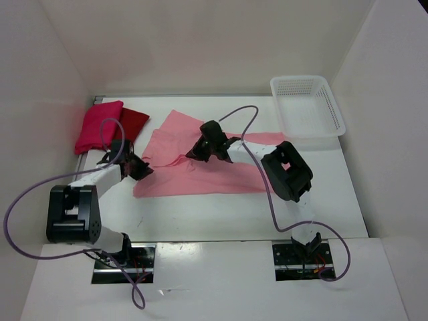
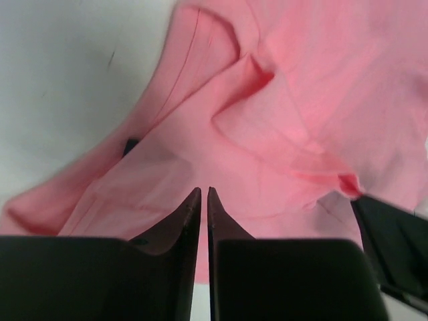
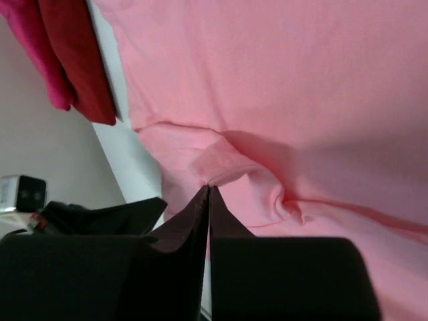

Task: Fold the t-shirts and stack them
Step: Fold the flattened tshirt in 1/3 of the way, then grap the side of the flattened tshirt furthest away from the robot with both arms

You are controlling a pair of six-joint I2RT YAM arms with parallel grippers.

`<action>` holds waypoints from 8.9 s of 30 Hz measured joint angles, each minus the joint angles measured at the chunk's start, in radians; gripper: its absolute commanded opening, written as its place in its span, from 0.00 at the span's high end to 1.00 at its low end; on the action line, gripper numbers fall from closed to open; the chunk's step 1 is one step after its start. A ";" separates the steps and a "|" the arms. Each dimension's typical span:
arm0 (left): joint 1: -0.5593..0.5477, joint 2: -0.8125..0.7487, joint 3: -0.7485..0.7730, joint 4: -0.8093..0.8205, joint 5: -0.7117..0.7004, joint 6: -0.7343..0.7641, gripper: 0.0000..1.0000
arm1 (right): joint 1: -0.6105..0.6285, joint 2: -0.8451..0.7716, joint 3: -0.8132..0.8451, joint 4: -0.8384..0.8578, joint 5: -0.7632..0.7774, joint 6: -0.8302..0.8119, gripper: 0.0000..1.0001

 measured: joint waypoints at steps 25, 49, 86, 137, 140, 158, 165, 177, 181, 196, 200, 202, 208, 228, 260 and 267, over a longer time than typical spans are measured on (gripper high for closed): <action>0.000 0.274 0.158 0.090 0.003 -0.069 0.98 | 0.032 -0.123 -0.035 -0.128 0.108 -0.247 0.75; 0.007 0.372 0.363 0.207 0.062 -0.168 0.77 | 0.109 0.115 0.214 -0.224 0.006 -0.374 0.97; -0.130 -0.116 -0.140 0.088 -0.035 -0.117 0.76 | -0.027 0.068 0.268 -0.209 0.220 -0.403 0.97; -0.235 0.174 0.022 0.130 0.016 -0.093 0.86 | -0.017 -0.370 -0.468 -0.200 0.130 -0.386 1.00; -0.200 0.179 0.022 0.132 0.035 -0.085 0.86 | -0.017 -0.357 -0.468 -0.205 0.134 -0.385 1.00; -0.164 -0.138 -0.269 0.046 0.178 -0.041 0.87 | 0.089 -0.467 -0.629 -0.137 0.110 -0.293 1.00; -0.179 -0.301 -0.348 -0.119 0.196 -0.069 0.91 | 0.223 -0.529 -0.671 -0.211 0.056 -0.242 0.93; -0.156 0.034 0.367 -0.109 -0.015 0.151 0.74 | -0.056 -0.828 -0.582 -0.360 0.090 -0.362 0.94; -0.144 0.370 0.693 -0.102 -0.094 0.253 0.62 | -0.056 -0.836 -0.584 -0.356 0.063 -0.381 0.93; -0.107 0.863 1.125 -0.215 -0.244 0.402 0.50 | -0.072 -0.840 -0.607 -0.339 0.017 -0.409 0.91; -0.106 0.863 1.144 -0.209 -0.265 0.423 0.54 | -0.077 -0.838 -0.611 -0.336 0.012 -0.409 0.90; -0.106 0.868 1.144 -0.211 -0.267 0.434 0.56 | -0.084 -0.837 -0.611 -0.332 0.008 -0.410 0.90; -0.106 0.877 1.120 -0.226 -0.266 0.459 0.51 | -0.109 -0.832 -0.611 -0.316 0.006 -0.420 0.90; -0.106 0.901 1.141 -0.222 -0.254 0.485 1.00 | -0.386 -0.855 -0.570 -0.323 0.010 -0.456 0.75; -0.099 0.640 0.823 -0.084 -0.092 0.398 1.00 | -0.502 -0.207 -0.191 -0.309 0.555 -0.613 0.58; -0.099 0.613 0.783 -0.068 -0.078 0.398 1.00 | -0.502 -0.157 -0.134 -0.323 0.560 -0.617 0.66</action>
